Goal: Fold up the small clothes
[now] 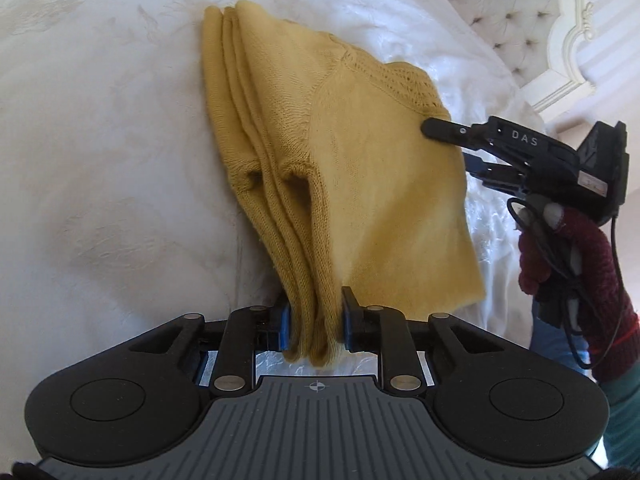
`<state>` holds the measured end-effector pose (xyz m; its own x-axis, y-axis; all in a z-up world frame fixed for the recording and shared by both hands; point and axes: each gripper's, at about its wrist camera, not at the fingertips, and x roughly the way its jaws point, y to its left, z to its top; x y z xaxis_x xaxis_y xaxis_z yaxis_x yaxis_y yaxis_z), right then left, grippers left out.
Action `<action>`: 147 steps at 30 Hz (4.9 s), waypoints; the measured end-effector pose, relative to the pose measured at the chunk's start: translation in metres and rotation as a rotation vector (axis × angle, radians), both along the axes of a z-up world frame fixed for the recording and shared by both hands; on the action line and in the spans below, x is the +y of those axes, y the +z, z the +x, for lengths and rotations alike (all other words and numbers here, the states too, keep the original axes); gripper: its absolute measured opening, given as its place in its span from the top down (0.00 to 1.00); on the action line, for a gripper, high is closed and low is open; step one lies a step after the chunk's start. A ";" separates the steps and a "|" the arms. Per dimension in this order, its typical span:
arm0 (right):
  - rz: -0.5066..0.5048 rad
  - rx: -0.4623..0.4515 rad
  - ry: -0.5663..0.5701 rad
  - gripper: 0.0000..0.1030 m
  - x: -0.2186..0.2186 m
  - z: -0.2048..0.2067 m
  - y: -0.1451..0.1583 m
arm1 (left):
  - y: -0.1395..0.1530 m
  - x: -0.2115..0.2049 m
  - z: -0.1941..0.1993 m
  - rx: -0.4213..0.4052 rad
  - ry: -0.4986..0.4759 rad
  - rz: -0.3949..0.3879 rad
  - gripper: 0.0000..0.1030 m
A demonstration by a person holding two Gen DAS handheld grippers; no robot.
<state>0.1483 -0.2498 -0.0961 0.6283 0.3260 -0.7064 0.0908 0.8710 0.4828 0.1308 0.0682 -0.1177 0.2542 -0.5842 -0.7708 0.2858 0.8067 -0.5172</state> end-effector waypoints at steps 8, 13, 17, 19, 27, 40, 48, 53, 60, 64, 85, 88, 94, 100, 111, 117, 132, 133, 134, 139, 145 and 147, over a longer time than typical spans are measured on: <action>-0.023 -0.212 -0.040 0.38 0.007 -0.035 0.008 | 0.059 -0.008 -0.036 -0.278 -0.077 0.099 0.77; -0.050 -0.309 -0.063 0.38 0.008 -0.046 0.014 | 0.079 -0.025 -0.017 -0.409 -0.046 0.085 0.65; -0.056 -0.312 -0.077 0.38 0.004 -0.049 0.009 | 0.066 -0.029 0.026 -0.398 0.082 0.090 0.64; -0.060 -0.322 -0.073 0.38 0.002 -0.052 0.008 | 0.058 -0.028 0.047 -0.372 0.140 0.108 0.62; -0.079 -0.340 -0.049 0.38 0.003 -0.053 0.005 | 0.033 -0.016 0.092 -0.235 0.235 0.099 0.60; -0.094 -0.329 -0.018 0.37 0.006 -0.028 0.011 | 0.017 0.007 0.085 -0.239 0.326 0.077 0.91; -0.179 -0.130 -0.048 0.28 0.000 0.033 -0.031 | 0.019 -0.006 0.080 -0.320 0.272 0.175 0.85; -0.224 -0.180 -0.047 0.23 0.001 0.015 -0.006 | 0.037 -0.001 0.062 -0.362 0.303 0.186 0.63; -0.232 -0.285 -0.043 0.01 0.004 -0.040 0.043 | 0.072 -0.004 0.013 -0.411 0.286 0.196 0.00; -0.280 -0.287 -0.057 0.01 0.014 -0.068 0.062 | 0.083 -0.011 -0.016 -0.410 0.280 0.203 0.00; -0.342 -0.182 -0.144 0.01 0.034 -0.162 0.069 | 0.088 -0.045 -0.098 -0.350 0.352 0.501 0.02; -0.322 -0.171 -0.130 0.01 0.036 -0.167 0.064 | 0.085 -0.046 -0.103 -0.348 0.339 0.514 0.02; -0.325 -0.164 -0.119 0.01 0.043 -0.173 0.061 | 0.081 -0.050 -0.108 -0.333 0.319 0.534 0.02; -0.322 -0.163 -0.107 0.01 0.047 -0.174 0.061 | 0.081 -0.050 -0.109 -0.326 0.321 0.536 0.02; -0.325 -0.156 -0.085 0.01 0.053 -0.171 0.059 | 0.079 -0.048 -0.105 -0.309 0.314 0.530 0.02; -0.324 -0.150 -0.071 0.01 0.055 -0.168 0.059 | 0.079 -0.049 -0.103 -0.300 0.316 0.528 0.02; -0.323 -0.138 -0.056 0.01 0.058 -0.162 0.057 | 0.077 -0.051 -0.099 -0.285 0.307 0.530 0.02; -0.323 -0.138 -0.055 0.01 0.058 -0.162 0.056 | 0.077 -0.052 -0.098 -0.284 0.308 0.531 0.02; -0.324 -0.137 -0.053 0.01 0.059 -0.161 0.056 | 0.077 -0.052 -0.098 -0.282 0.307 0.530 0.02; -0.324 -0.134 -0.046 0.01 0.059 -0.159 0.056 | 0.077 -0.052 -0.097 -0.277 0.304 0.530 0.02; -0.325 -0.133 -0.045 0.01 0.059 -0.158 0.055 | 0.075 -0.053 -0.095 -0.271 0.300 0.532 0.02; -0.325 -0.133 -0.044 0.01 0.059 -0.158 0.055 | 0.075 -0.053 -0.095 -0.272 0.298 0.532 0.02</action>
<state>-0.0097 -0.1904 -0.0408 0.7302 0.0682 -0.6798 0.0870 0.9776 0.1915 0.0360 0.0151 -0.0422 0.5717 -0.0167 -0.8203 0.0753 0.9966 0.0322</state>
